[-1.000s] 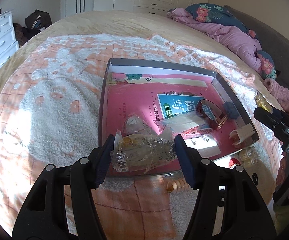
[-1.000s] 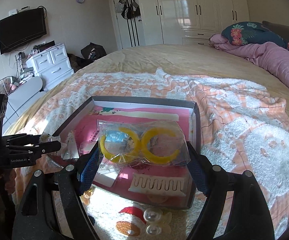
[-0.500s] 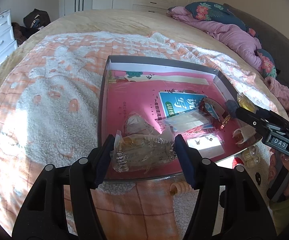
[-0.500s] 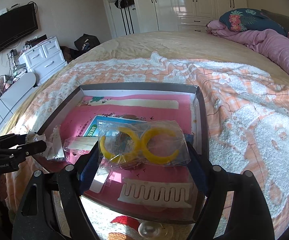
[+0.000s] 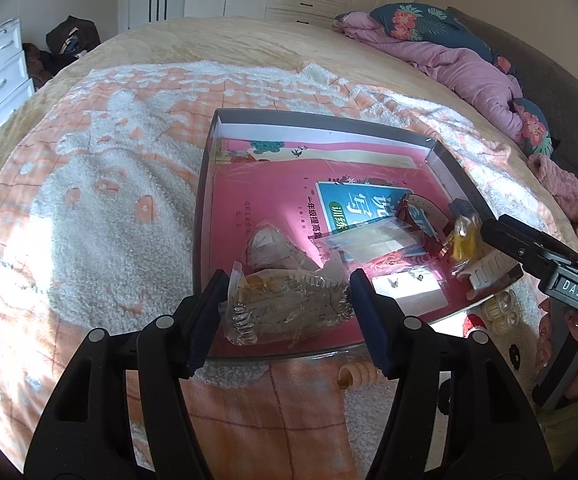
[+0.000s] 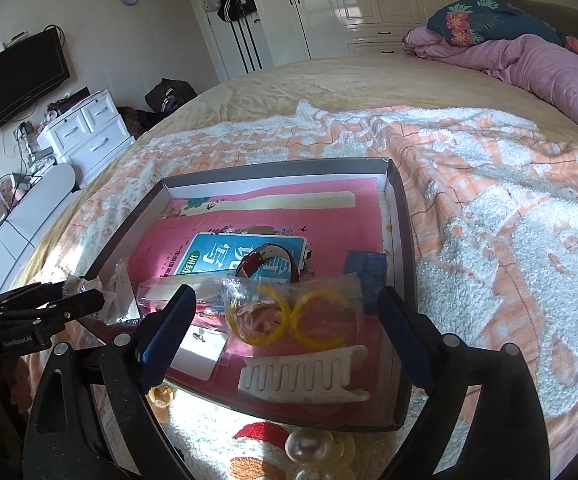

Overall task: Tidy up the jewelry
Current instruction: 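Open both grippers to release both bags inside the box, then withdraw both grippers and move toward the beige coil and pearl ornament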

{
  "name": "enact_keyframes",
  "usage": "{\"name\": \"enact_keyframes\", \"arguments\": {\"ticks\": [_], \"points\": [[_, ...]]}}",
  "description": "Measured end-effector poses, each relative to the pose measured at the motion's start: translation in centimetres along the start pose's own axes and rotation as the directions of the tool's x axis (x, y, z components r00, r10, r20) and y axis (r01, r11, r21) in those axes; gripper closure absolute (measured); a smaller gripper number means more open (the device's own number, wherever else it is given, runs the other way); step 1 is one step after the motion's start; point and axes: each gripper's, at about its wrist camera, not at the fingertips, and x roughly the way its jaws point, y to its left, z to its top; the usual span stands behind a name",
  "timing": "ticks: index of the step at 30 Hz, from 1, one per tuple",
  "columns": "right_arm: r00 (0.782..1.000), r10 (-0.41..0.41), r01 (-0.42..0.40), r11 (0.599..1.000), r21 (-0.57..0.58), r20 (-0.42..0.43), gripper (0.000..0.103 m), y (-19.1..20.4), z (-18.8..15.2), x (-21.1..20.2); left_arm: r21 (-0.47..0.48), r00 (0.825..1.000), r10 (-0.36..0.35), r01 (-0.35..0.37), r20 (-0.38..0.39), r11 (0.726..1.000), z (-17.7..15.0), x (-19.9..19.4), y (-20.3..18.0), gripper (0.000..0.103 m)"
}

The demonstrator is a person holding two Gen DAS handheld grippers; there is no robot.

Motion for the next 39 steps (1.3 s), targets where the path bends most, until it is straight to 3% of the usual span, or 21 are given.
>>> {"name": "enact_keyframes", "arguments": {"ticks": [3, 6, 19, 30, 39], "points": [[1.0, 0.012, -0.012, 1.0, 0.016, 0.018, 0.009, -0.1, -0.2, -1.2, 0.009, 1.0, 0.001, -0.001, -0.003, 1.0, -0.1, 0.1, -0.3, 0.046], [0.999, 0.019, -0.019, 1.0, 0.018, 0.031, 0.008, 0.0, -0.5, -2.3, 0.015, 1.0, 0.002, -0.002, 0.003, 1.0, -0.1, -0.1, -0.6, 0.036], [0.996, 0.012, -0.011, 1.0, -0.018, 0.091, 0.005, 0.6, -1.7, -7.0, 0.031, 0.998, 0.006, -0.008, 0.059, 0.999, -0.1, -3.1, -1.8, 0.01], [0.997, 0.018, -0.015, 0.999, -0.033, 0.074, 0.005, 0.9, -3.7, -8.6, 0.042, 0.996, 0.01, -0.014, 0.09, 0.999, -1.0, -5.2, -2.8, 0.01], [0.999, 0.013, -0.011, 0.999, -0.042, 0.046, 0.005, 0.8, -4.9, -8.8, 0.04, 0.997, 0.016, -0.019, 0.07, 0.999, -2.3, -5.3, -2.8, 0.01]]}}
